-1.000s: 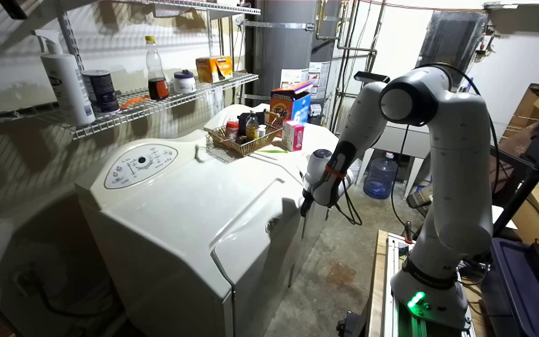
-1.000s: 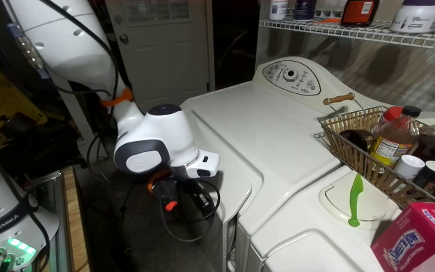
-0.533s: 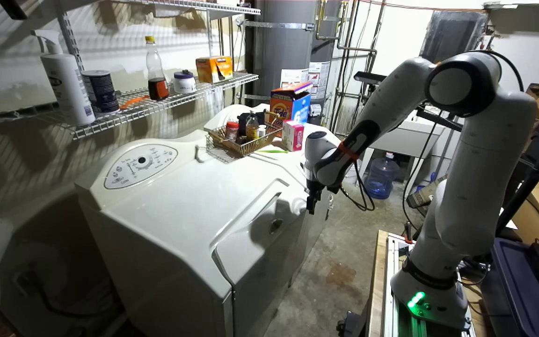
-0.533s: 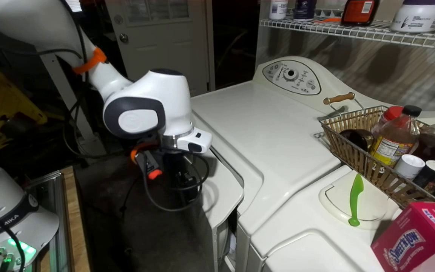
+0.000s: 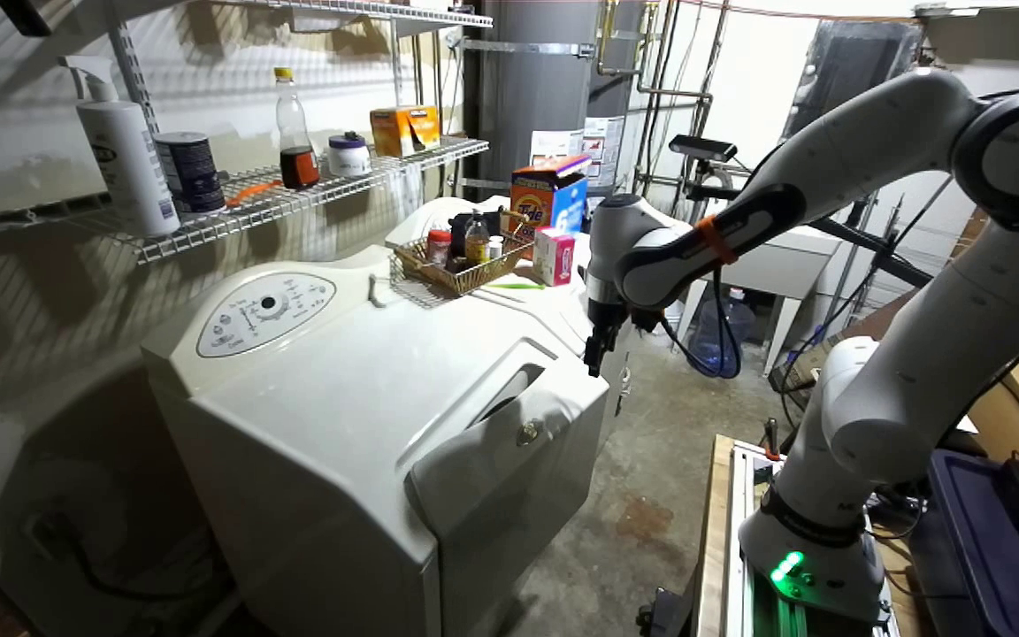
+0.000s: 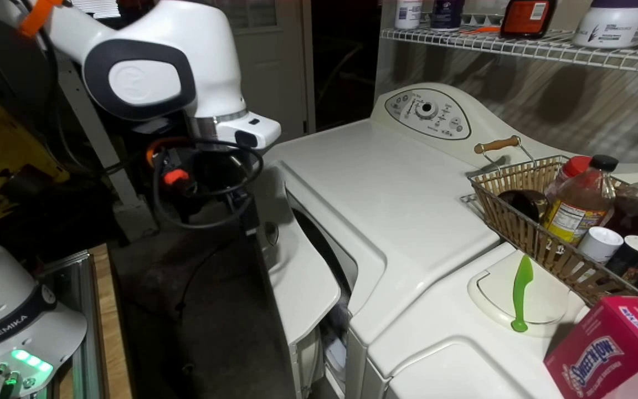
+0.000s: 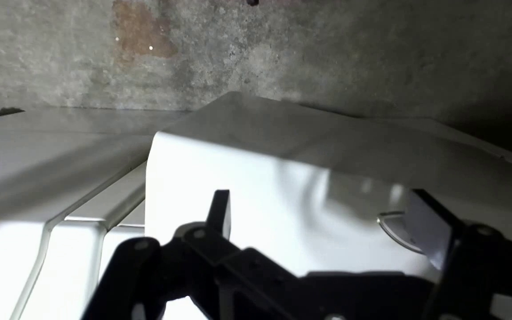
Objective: Close the washing machine completely
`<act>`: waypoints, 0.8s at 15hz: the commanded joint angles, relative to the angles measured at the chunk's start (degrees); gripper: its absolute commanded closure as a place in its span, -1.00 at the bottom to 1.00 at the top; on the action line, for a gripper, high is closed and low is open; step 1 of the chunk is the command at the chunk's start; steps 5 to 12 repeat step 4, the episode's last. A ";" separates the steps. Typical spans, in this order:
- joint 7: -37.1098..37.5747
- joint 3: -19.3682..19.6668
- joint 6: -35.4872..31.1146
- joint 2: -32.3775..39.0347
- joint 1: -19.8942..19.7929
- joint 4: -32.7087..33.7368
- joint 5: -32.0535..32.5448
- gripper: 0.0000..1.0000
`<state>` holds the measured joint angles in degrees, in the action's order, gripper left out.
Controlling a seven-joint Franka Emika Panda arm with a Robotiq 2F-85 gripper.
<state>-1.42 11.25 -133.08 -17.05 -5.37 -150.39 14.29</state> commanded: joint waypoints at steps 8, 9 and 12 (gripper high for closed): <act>0.88 -2.86 0.97 -6.03 -1.78 -2.79 -0.82 -1.00; 0.88 -2.86 0.97 -6.03 -1.78 -2.79 -0.82 -1.00; 0.88 -2.86 0.97 -6.03 -1.78 -2.79 -0.82 -1.00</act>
